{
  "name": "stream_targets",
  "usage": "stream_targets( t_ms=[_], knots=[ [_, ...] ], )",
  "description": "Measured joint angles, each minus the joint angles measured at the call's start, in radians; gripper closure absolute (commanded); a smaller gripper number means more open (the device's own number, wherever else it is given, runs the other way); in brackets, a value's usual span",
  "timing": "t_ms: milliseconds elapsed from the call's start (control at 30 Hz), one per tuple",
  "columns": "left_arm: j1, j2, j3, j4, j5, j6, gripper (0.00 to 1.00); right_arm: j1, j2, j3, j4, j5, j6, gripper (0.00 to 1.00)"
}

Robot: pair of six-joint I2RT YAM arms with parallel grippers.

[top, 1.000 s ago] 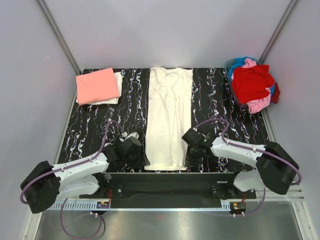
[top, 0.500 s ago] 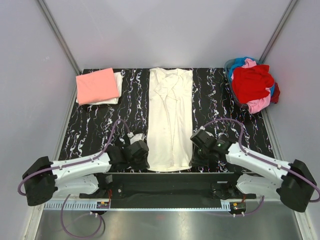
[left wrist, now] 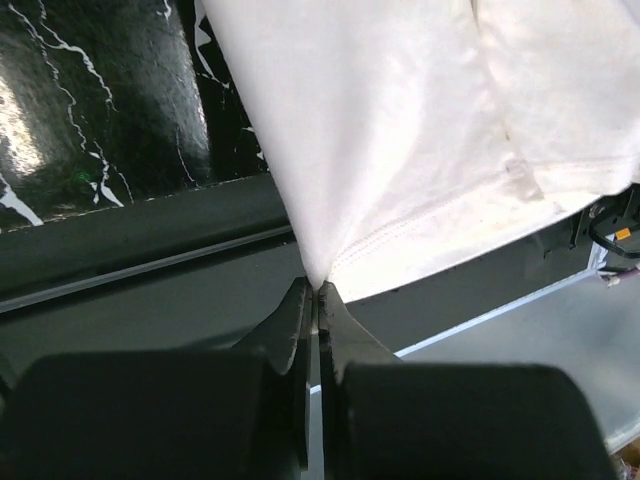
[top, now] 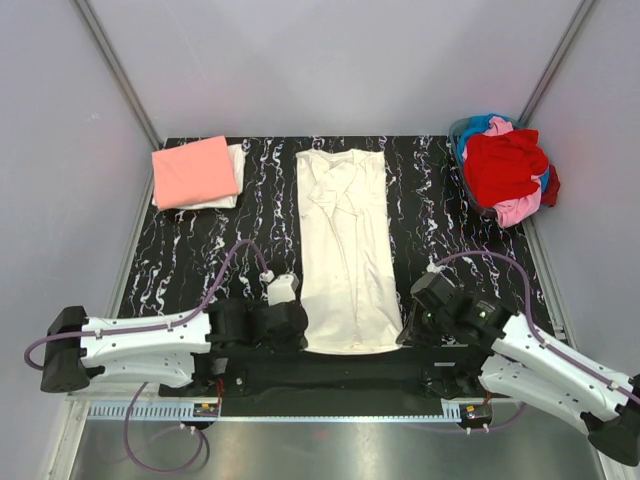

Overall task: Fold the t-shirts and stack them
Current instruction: Fold the tshirt

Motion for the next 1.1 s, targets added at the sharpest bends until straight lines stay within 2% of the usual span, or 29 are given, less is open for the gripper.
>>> stream_targets(
  t_ms=[133, 267, 367, 567, 667, 833, 1100],
  knots=[
    [0.008, 0.047, 0.092, -0.085, -0.047, 0.005, 0.99, 0.001, 0.014, 0.076, -0.056, 0.043, -0.001, 1.00],
    [0.073, 0.112, 0.235, -0.146, -0.079, 0.060, 0.99, 0.000, 0.173, 0.277, -0.101, 0.145, -0.052, 1.00],
    [0.154, 0.134, 0.289, -0.156, -0.082, 0.124, 0.99, -0.022, 0.283, 0.377, -0.081, 0.187, -0.112, 1.00],
    [0.382, 0.183, 0.344, -0.143, -0.043, 0.278, 0.98, -0.223, 0.442, 0.466, -0.032, 0.171, -0.264, 1.00],
    [0.468, 0.265, 0.420, -0.130, -0.013, 0.362, 0.99, -0.286, 0.539, 0.537, 0.002, 0.156, -0.340, 1.00],
    [0.560, 0.440, 0.563, -0.123, 0.008, 0.482, 1.00, -0.357, 0.720, 0.661, 0.031, 0.135, -0.443, 1.00],
    [0.680, 0.609, 0.669, -0.096, 0.091, 0.592, 1.00, -0.437, 0.912, 0.790, 0.047, 0.092, -0.534, 1.00]
  ],
)
